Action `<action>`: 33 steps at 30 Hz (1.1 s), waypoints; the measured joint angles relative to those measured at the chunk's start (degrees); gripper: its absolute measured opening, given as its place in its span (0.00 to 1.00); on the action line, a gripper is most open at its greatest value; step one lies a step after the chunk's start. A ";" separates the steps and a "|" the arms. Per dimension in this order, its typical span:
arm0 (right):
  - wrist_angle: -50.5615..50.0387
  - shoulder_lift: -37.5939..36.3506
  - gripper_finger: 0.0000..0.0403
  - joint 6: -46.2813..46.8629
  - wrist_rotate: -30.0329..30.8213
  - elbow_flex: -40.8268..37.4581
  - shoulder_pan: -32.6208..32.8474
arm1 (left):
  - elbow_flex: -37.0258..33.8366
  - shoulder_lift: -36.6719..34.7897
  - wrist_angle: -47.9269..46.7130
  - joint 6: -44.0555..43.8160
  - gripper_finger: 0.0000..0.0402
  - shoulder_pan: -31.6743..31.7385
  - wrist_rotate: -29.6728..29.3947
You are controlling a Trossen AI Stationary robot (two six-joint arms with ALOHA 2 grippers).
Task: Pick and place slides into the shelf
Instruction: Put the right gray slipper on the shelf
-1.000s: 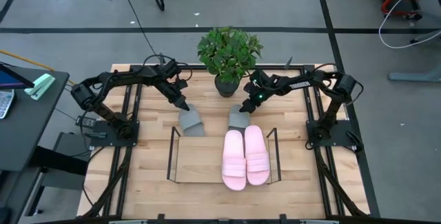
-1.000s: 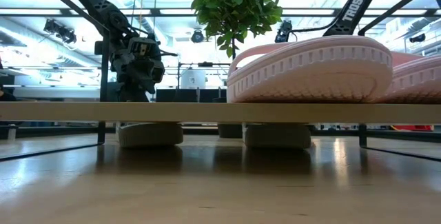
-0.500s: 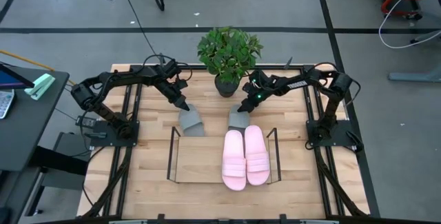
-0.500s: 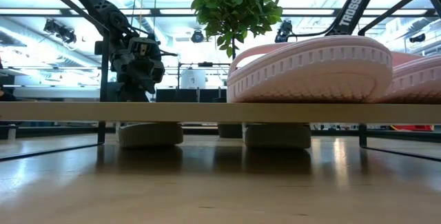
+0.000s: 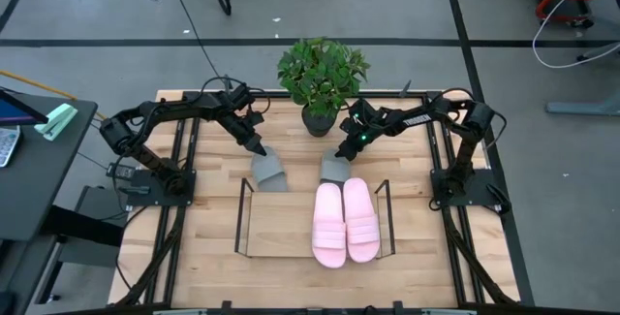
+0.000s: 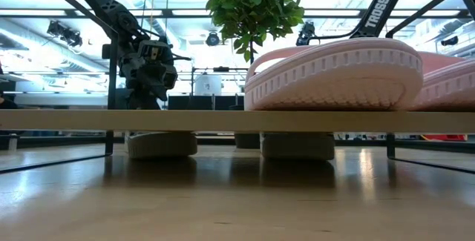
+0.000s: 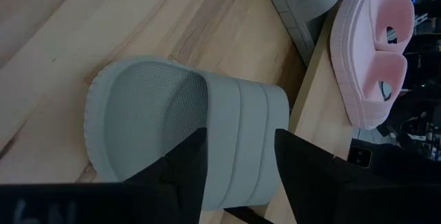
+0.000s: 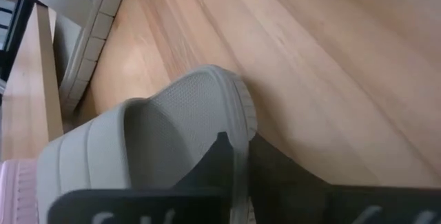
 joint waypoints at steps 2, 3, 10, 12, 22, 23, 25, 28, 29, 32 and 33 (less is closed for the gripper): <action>-0.74 -0.09 0.05 -0.37 -0.15 0.00 -0.30 | 0.00 0.00 -0.02 -0.02 0.44 0.00 0.00; -1.10 -0.13 0.05 -0.75 0.00 0.00 -0.30 | 0.00 0.00 -0.02 -0.02 0.44 0.00 0.00; -2.16 -0.46 0.05 -1.02 0.61 -0.02 -0.58 | 0.00 0.00 -0.04 0.00 0.43 0.00 -0.01; -2.78 -0.83 0.05 -0.92 0.85 -0.03 -0.69 | 0.00 0.00 -0.05 -0.02 0.43 0.00 0.00; -7.80 -5.50 0.05 -0.85 5.77 -0.20 -4.56 | 0.00 0.00 -0.10 0.07 0.44 0.00 -0.02; -8.05 -6.29 0.05 -0.35 6.13 -0.25 -5.10 | 0.00 0.00 -0.10 0.10 0.44 0.00 0.00; -8.71 -8.00 0.05 -0.05 7.82 -0.26 -5.92 | 0.00 0.00 -0.10 0.46 0.43 0.00 -0.02; -11.43 -11.03 0.05 -0.61 11.76 -0.26 -7.75 | 0.00 0.00 -0.13 0.61 0.43 0.00 -0.02; -12.46 -12.04 0.05 -1.15 12.99 -0.26 -8.55 | 0.00 0.00 -0.10 0.65 0.43 0.00 -0.02; -16.21 -15.55 0.05 -2.45 14.89 -0.26 -11.35 | 0.00 0.00 -0.10 1.26 0.44 0.00 -0.01; -17.53 -16.82 0.05 -2.80 15.33 -0.26 -12.26 | 0.00 0.00 -0.10 1.47 0.44 0.00 -0.02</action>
